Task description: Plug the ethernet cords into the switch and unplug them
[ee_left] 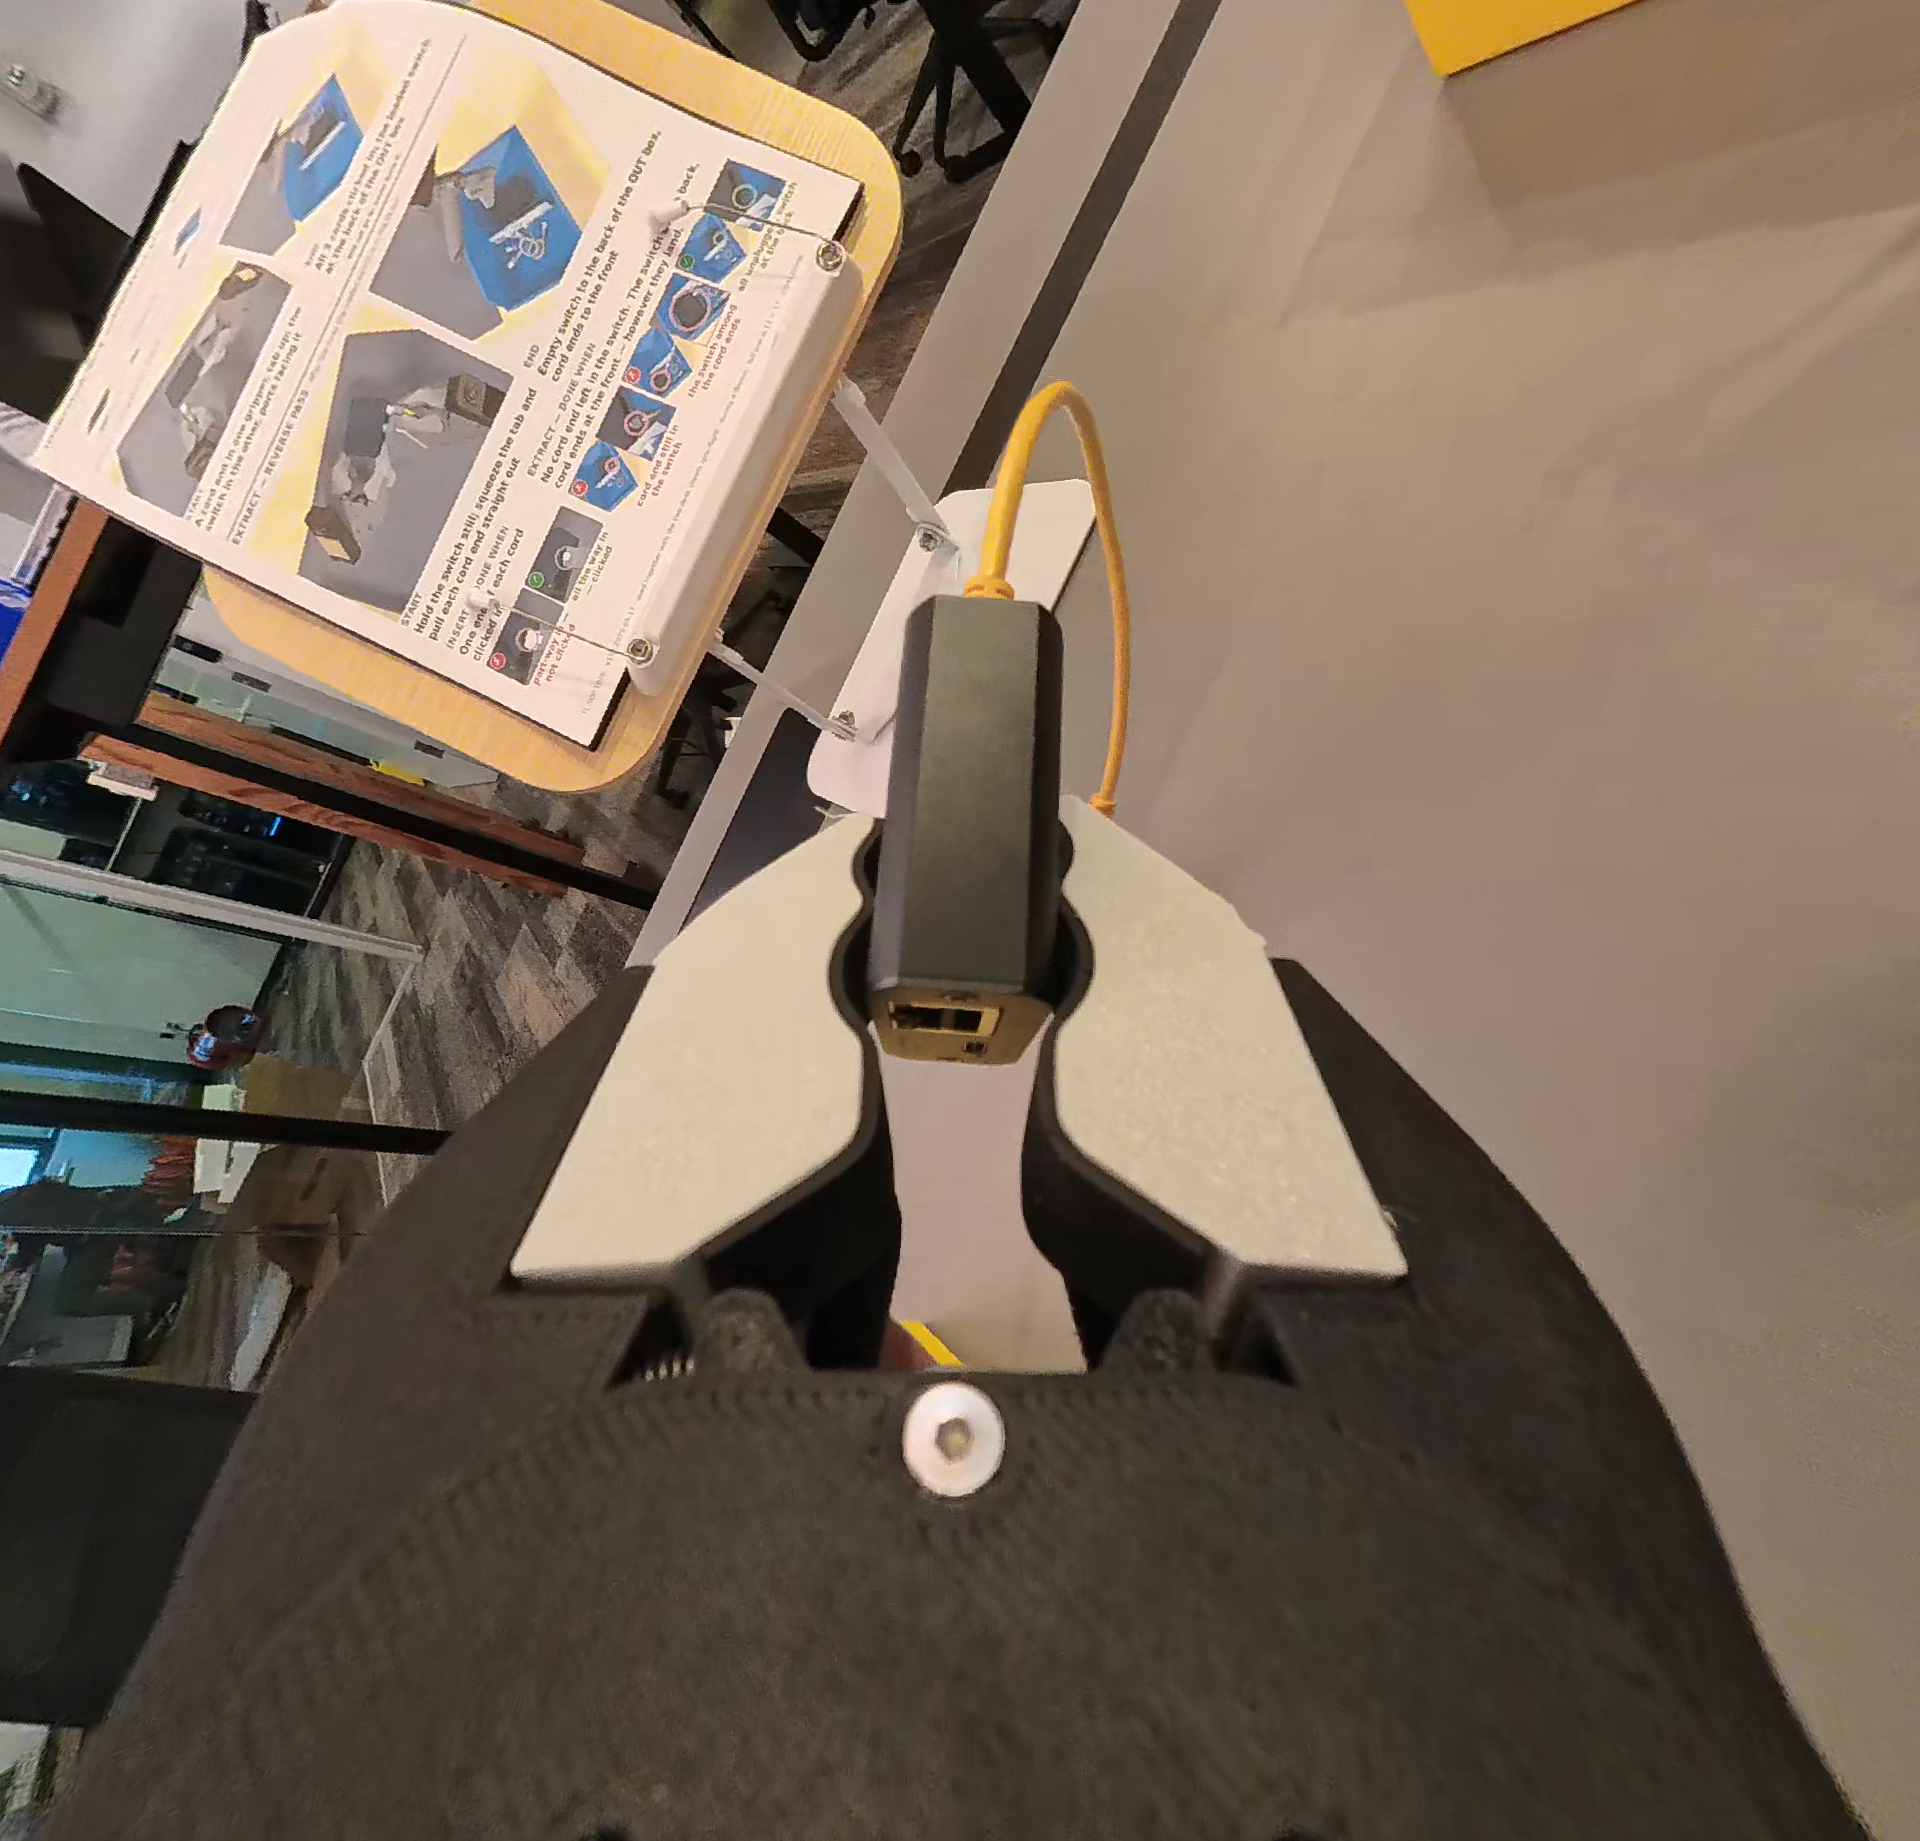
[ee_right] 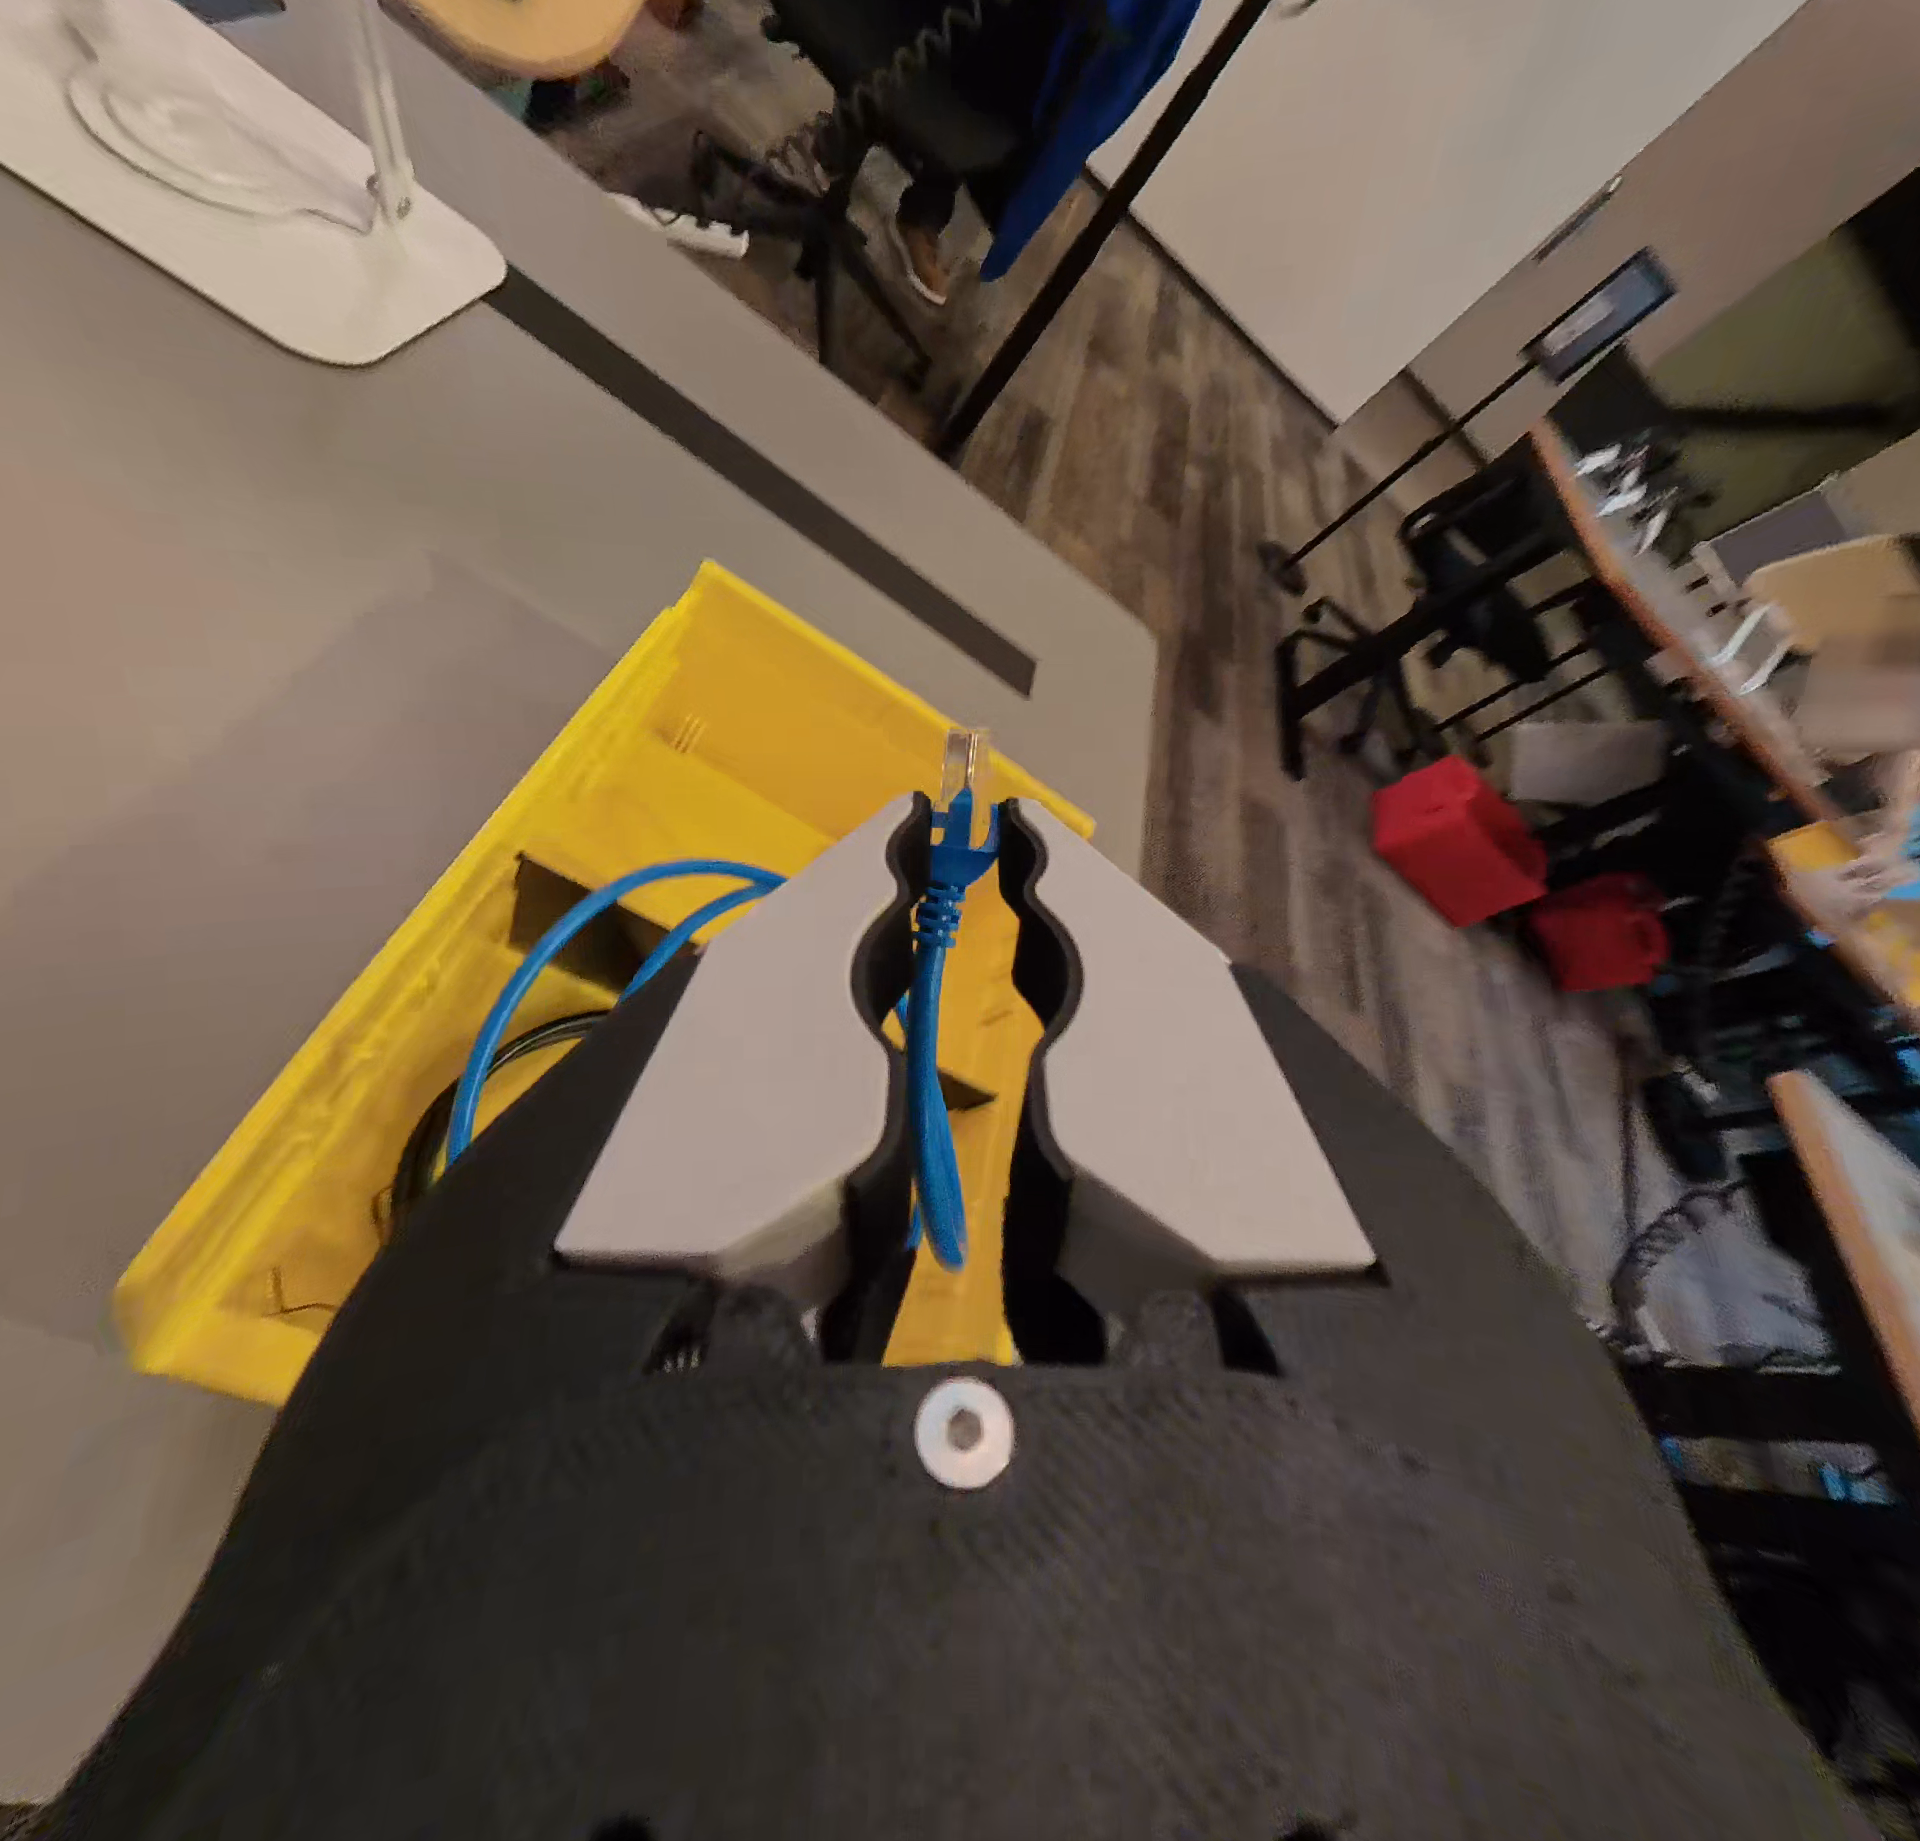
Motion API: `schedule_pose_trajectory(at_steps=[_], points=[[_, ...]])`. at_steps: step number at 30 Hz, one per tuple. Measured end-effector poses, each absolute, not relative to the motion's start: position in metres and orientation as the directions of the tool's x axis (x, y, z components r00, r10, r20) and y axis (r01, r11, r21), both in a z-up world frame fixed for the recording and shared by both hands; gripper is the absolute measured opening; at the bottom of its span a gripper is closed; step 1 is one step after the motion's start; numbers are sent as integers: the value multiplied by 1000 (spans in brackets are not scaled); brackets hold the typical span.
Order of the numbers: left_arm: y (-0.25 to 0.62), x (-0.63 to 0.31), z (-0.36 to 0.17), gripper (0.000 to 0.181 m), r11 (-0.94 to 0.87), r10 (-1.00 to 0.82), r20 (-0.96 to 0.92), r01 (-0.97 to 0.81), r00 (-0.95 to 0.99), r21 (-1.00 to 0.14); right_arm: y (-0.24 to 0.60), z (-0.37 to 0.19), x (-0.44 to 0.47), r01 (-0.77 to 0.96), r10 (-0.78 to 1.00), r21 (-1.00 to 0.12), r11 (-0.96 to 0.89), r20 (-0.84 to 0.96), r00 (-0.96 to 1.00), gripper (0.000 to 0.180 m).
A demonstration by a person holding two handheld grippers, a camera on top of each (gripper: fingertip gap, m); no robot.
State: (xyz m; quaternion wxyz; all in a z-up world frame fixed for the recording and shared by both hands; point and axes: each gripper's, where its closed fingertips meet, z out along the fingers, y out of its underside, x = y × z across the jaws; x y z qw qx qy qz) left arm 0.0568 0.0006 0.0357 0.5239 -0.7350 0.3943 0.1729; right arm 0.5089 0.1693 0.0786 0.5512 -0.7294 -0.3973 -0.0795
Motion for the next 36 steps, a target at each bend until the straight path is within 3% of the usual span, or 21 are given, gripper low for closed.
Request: schedule_pose_trajectory(at_steps=[7,14,17,18,22,27,29,32,36], points=[[0,62,30,25,-128,-414,-665,-763,621,-633,166,-21,520,626,587,-723,-291,382,714,11],[-3,67,25,25,-123,-428,-676,-780,600,-614,157,-94,526,691,668,-576,-437,307,678,12],[-4,70,24,25,-120,-433,-676,-781,597,-613,151,-107,524,721,709,-502,-478,265,654,25],[-4,70,23,25,-120,-433,-676,-782,596,-612,151,-106,525,734,712,-485,-475,279,645,38],[-4,69,22,25,-119,-435,-675,-781,596,-613,145,-91,530,801,747,-422,-423,337,573,55],[-4,70,22,25,-116,-436,-676,-782,594,-613,142,-54,532,819,743,-450,-357,394,541,57],[-4,71,22,25,-114,-439,-675,-782,593,-613,141,-53,539,851,758,-386,-357,413,505,61],[-5,73,22,25,-108,-442,-679,-786,586,-608,137,-36,527,818,783,-472,-328,350,515,58],[-8,75,23,26,-90,-442,-685,-789,579,-608,127,2,505,800,769,-562,-209,412,490,53]])
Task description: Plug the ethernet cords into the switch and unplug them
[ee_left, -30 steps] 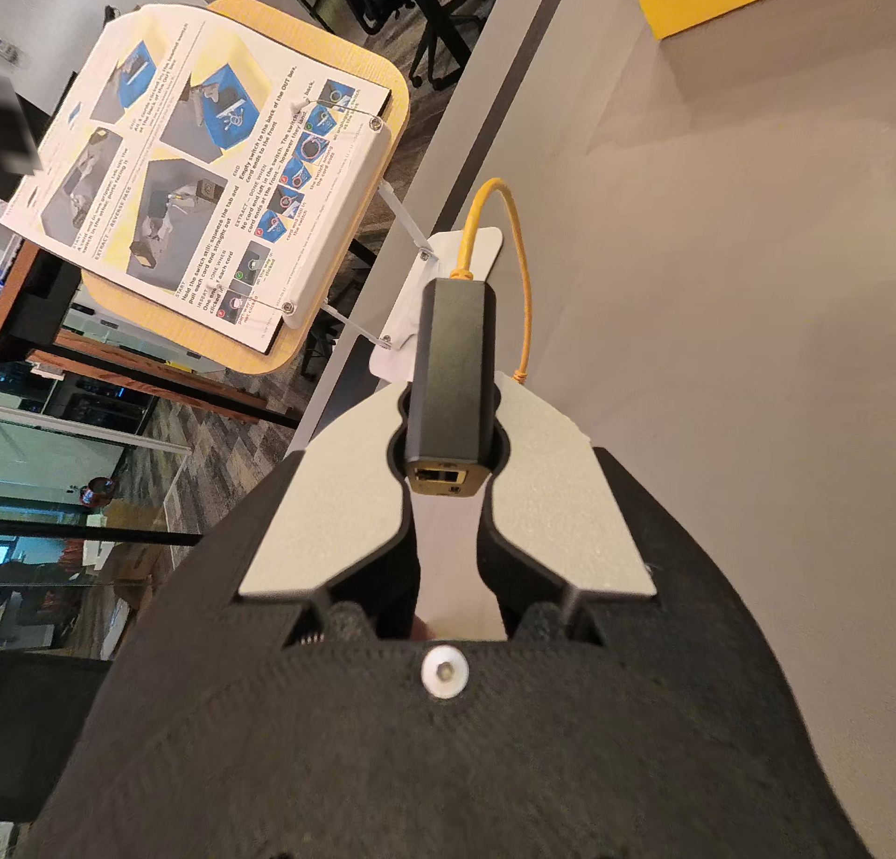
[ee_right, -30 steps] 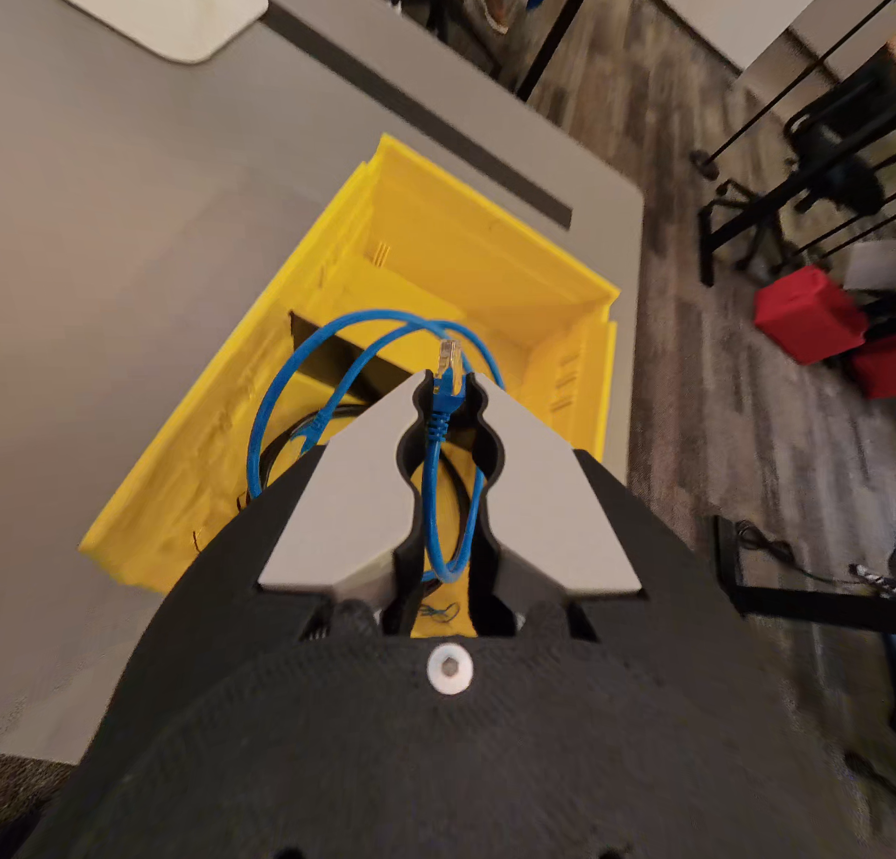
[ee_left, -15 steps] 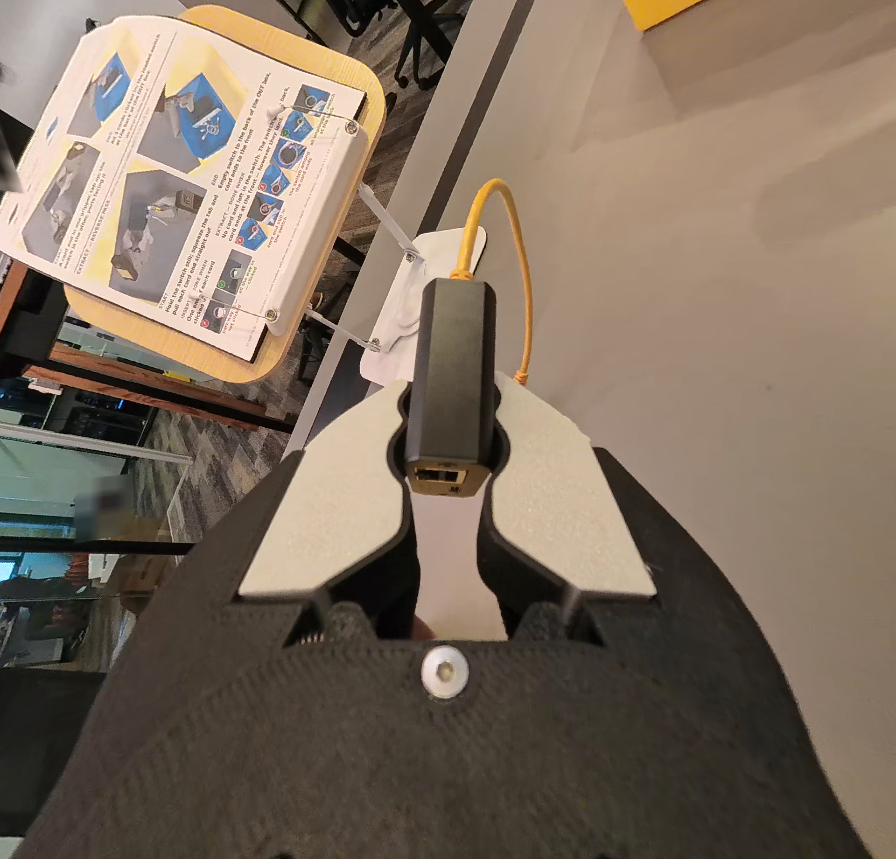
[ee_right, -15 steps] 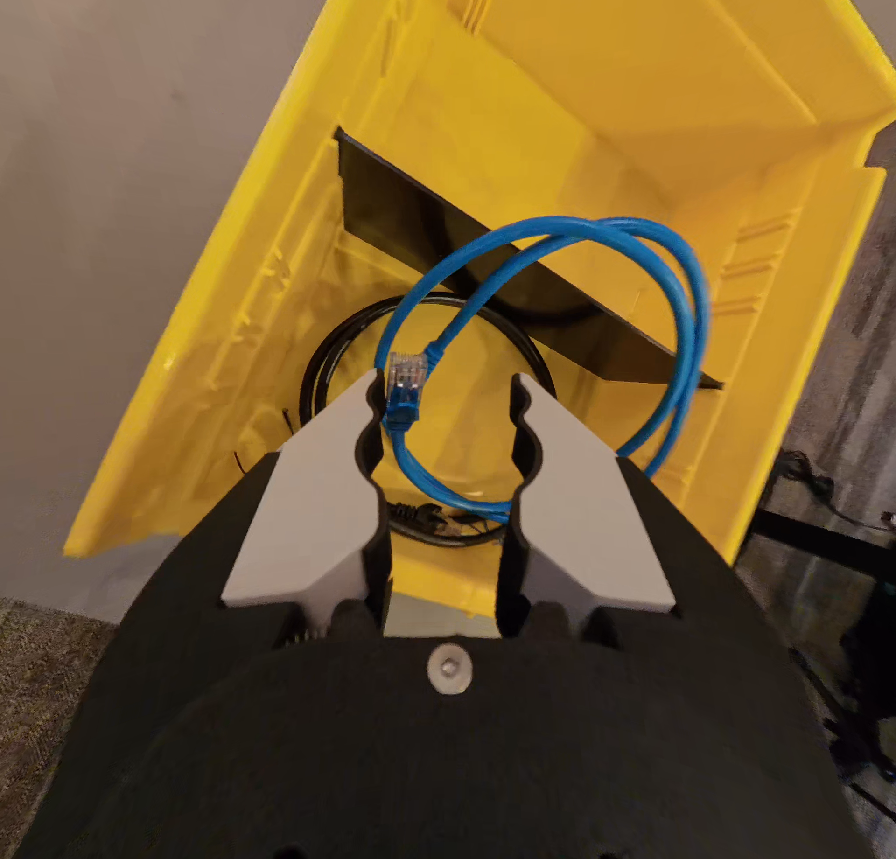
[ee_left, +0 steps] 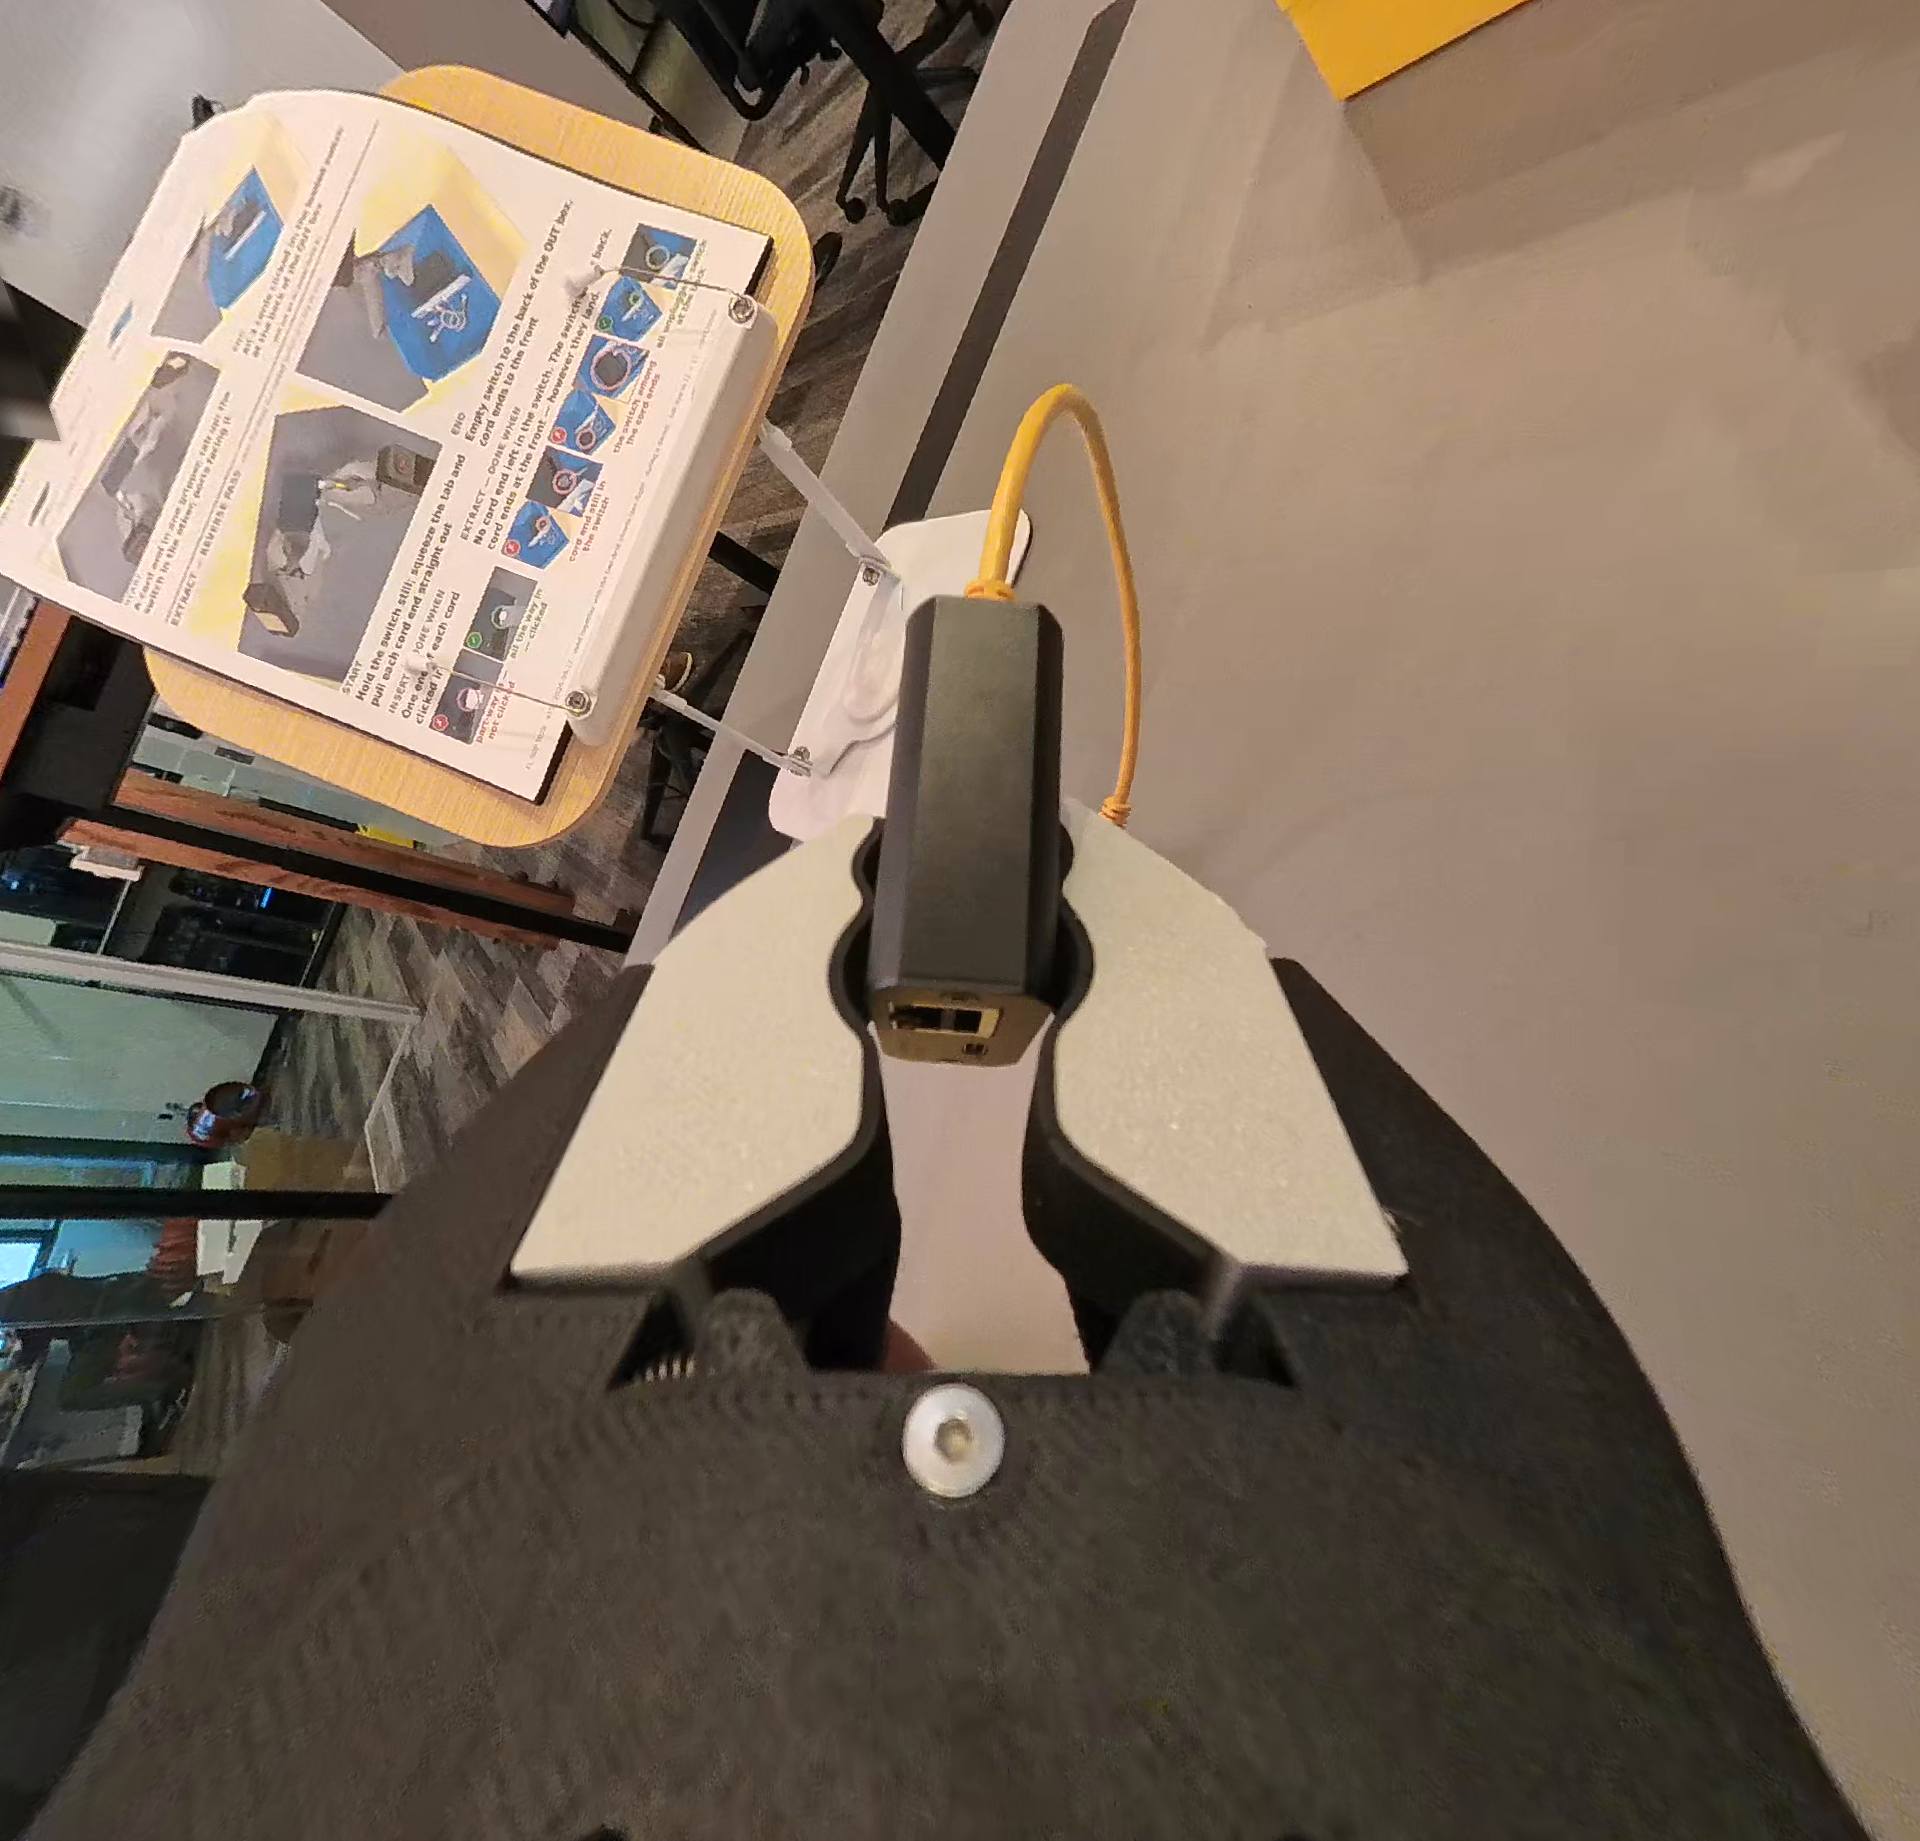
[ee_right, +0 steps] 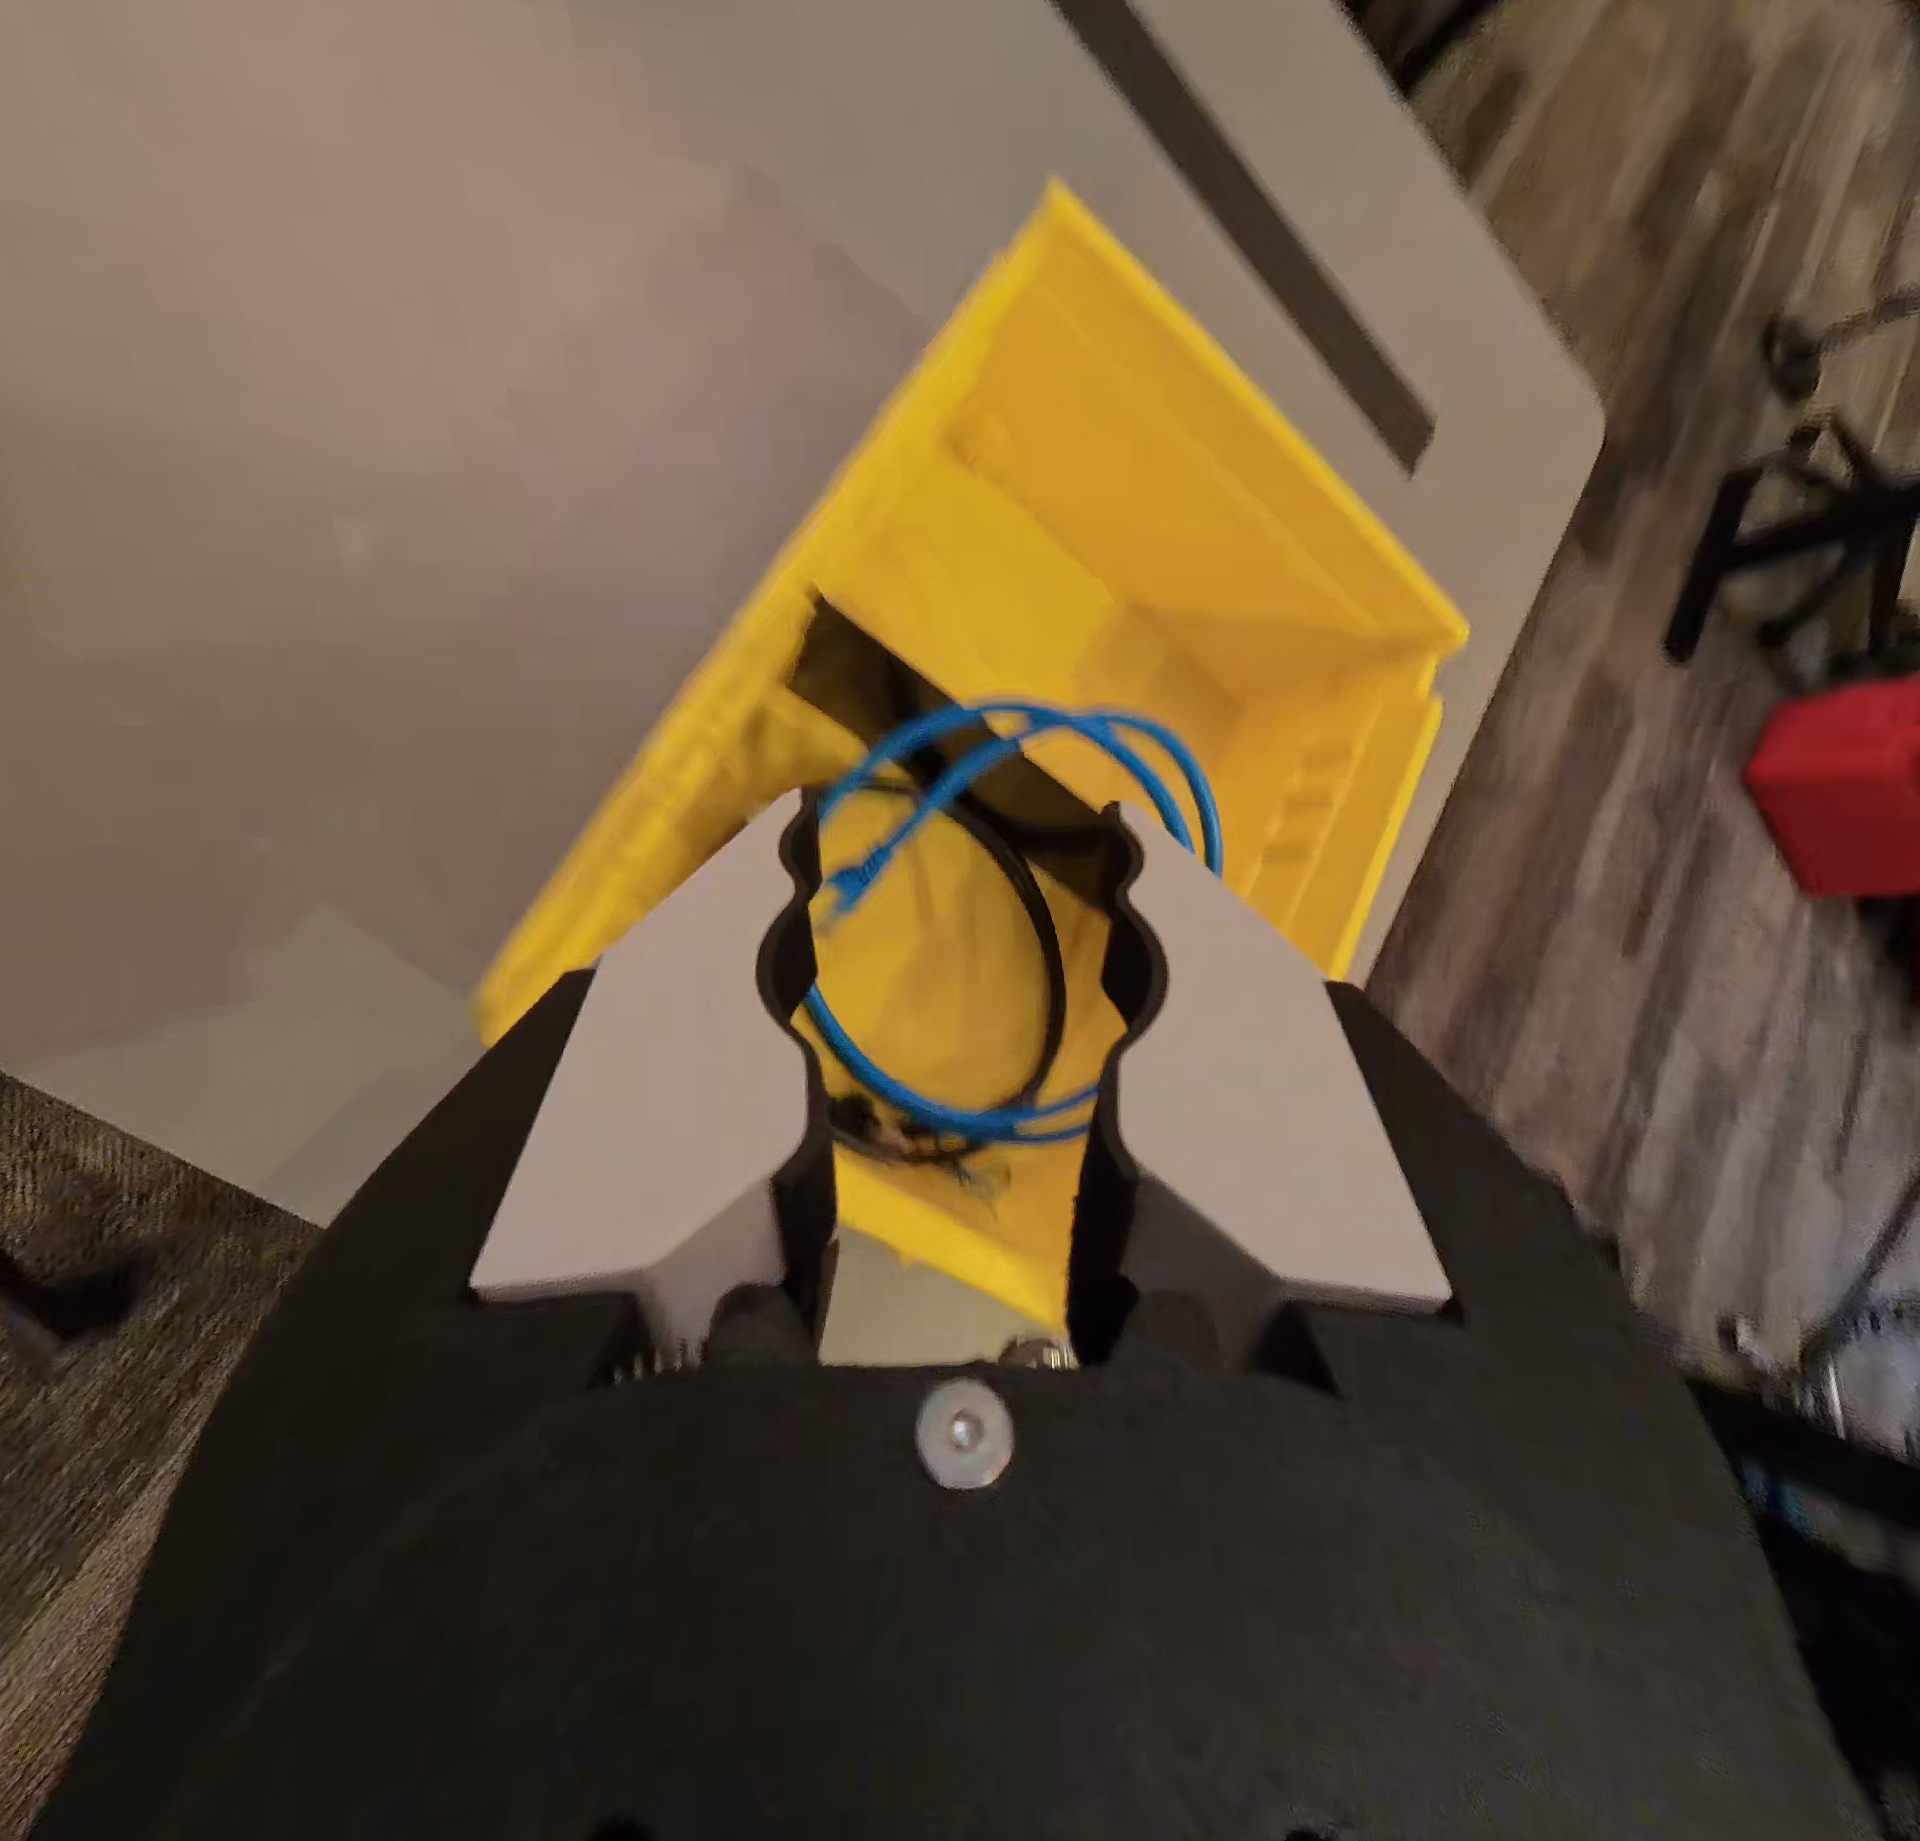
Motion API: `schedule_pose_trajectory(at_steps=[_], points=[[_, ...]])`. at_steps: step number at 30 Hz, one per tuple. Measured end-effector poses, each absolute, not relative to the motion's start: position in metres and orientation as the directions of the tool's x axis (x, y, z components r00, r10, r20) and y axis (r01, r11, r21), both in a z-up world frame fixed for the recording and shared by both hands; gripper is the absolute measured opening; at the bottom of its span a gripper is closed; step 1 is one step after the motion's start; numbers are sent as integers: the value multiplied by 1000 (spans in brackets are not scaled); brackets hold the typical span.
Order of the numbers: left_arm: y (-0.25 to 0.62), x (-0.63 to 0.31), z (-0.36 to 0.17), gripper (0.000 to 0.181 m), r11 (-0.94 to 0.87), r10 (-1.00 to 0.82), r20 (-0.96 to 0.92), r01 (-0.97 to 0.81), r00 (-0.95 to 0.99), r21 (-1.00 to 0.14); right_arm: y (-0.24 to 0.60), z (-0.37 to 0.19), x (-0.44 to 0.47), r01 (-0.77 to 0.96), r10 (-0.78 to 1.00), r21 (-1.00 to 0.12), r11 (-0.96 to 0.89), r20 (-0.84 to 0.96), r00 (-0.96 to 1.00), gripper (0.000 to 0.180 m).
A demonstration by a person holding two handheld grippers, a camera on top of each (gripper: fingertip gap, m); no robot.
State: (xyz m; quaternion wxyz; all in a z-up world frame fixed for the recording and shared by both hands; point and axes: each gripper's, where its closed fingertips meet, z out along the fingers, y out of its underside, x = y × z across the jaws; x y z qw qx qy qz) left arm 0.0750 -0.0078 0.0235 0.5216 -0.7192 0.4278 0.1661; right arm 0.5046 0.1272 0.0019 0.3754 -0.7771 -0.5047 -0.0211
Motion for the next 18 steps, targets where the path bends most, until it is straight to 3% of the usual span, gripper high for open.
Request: schedule_pose_trajectory(at_steps=[4,9,18], points=[[-7,79,27,26,-63,-441,-693,-790,570,-609,98,37,432,741,800,-670,41,466,377,49],[-10,90,31,25,-7,-446,-720,-807,532,-591,50,55,319,610,804,-703,365,568,174,40],[-14,109,35,25,92,-471,-760,-832,448,-547,6,36,181,463,734,-623,631,673,-95,53]])
